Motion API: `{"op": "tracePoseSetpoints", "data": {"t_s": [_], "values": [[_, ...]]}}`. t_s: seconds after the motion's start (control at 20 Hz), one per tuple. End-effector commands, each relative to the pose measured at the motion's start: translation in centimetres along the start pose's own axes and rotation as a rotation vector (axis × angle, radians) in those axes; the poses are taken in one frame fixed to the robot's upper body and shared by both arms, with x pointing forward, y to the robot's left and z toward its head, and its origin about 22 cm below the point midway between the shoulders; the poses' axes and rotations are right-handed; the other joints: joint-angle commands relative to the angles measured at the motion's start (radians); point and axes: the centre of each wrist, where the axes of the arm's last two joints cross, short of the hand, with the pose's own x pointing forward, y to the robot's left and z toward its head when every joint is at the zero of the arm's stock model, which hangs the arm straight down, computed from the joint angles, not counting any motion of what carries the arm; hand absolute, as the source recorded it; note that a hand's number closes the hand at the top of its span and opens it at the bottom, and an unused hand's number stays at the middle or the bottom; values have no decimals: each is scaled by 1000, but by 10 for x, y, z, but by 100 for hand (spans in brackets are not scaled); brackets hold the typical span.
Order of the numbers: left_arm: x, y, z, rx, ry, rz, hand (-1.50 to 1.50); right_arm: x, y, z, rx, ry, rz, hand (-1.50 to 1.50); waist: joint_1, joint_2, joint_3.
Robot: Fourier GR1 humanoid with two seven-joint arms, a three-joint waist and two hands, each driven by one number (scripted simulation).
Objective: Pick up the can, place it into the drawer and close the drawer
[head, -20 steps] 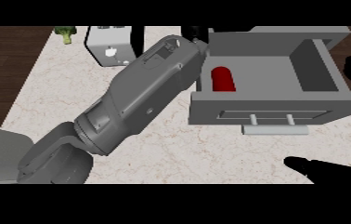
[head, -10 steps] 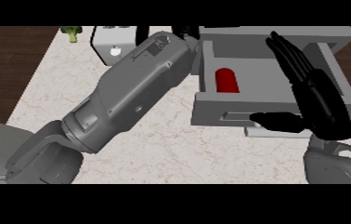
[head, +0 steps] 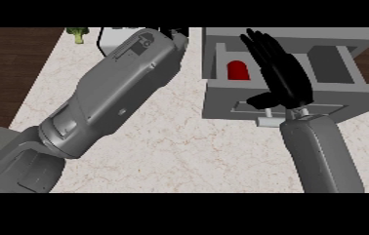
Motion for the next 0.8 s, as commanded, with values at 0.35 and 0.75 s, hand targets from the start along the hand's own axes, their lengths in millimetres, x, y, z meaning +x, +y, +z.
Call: {"op": "tracePoseSetpoints", "data": {"t_s": [0.35,0.75], "values": [[12,43,0,38,1,-22,-150,-27,71,-23,47,71,143,-150,-2,-1,1],[18,70,0,28,4,-9,-150,-31,91,-42,-48,113,180,-150,19,10,1]]}}
